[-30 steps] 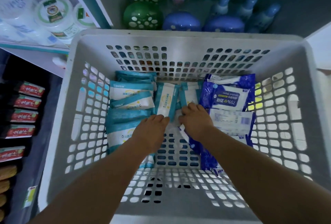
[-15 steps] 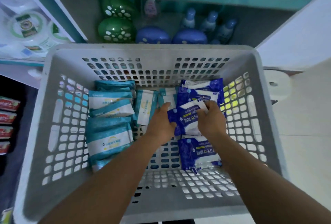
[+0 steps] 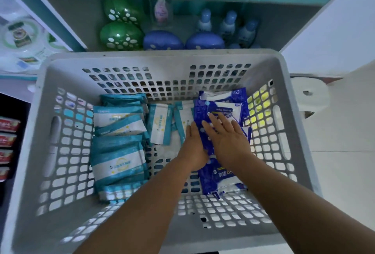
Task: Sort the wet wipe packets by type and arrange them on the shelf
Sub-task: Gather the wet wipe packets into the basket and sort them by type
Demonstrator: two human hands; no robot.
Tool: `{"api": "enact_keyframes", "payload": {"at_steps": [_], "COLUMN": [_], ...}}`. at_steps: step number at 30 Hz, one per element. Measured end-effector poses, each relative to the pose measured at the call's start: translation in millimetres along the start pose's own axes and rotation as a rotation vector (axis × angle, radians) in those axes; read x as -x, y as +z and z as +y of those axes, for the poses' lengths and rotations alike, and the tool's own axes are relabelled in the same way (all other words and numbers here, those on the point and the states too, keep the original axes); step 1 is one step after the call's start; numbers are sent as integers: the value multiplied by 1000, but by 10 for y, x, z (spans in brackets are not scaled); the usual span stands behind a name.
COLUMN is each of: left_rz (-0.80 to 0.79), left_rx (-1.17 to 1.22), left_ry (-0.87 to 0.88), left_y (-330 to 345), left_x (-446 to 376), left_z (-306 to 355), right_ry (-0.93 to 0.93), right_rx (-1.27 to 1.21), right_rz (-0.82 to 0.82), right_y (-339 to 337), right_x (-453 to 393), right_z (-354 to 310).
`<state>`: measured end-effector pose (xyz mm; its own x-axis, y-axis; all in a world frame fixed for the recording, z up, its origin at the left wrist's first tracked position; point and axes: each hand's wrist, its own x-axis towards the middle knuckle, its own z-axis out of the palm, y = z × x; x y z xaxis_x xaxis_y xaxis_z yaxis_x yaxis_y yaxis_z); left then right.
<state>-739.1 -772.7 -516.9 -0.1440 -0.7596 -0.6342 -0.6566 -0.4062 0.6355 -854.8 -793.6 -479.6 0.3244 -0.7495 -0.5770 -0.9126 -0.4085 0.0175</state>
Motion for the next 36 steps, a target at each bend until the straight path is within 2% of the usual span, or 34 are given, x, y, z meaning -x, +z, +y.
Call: {"api": "enact_keyframes", "payload": {"at_steps": [3,8,10,14,17,19,21,27,32,34,36], "left_rz": [-12,-41,-8,98,122,95,72,76,65,78,97], "left_rx": [57,45,8,-232,-361,-392,-423,-537,-500,-489,-473], "left_ry": [51,116,128,8,-125,-186,-222,-237,-206,-170,-157], "left_y": [-15,-45,-126,-354,-472,-518,-553,-570,-601,-667,-713], "left_x": [-67,36,75,71,29,-2,-45,-106,-121,-99,-92], "left_z": [47,57,-43,-317,-474,-528,-584,-722,-775,-783,-805], "right_ry": [54,-87,-79,24,-32,-95,-77,136,30,-10,42], "right_rx": [-42,47,102,105,-19,-100,-167,-218,-222,-275,-299], "right_rz": [5,8,-27,-31,14,-37,-122,-229,-258,-192,-122], "right_y": [-76,-150,-169,-220,-230,-214,-154,94,171,171,152], "right_x": [-83,-178,-217,-259,-337,-438,-591,-861,-860,-860,-877], "right_z": [5,44,41,-87,-294,-469,-649,-930,-1008,-963,-908]}}
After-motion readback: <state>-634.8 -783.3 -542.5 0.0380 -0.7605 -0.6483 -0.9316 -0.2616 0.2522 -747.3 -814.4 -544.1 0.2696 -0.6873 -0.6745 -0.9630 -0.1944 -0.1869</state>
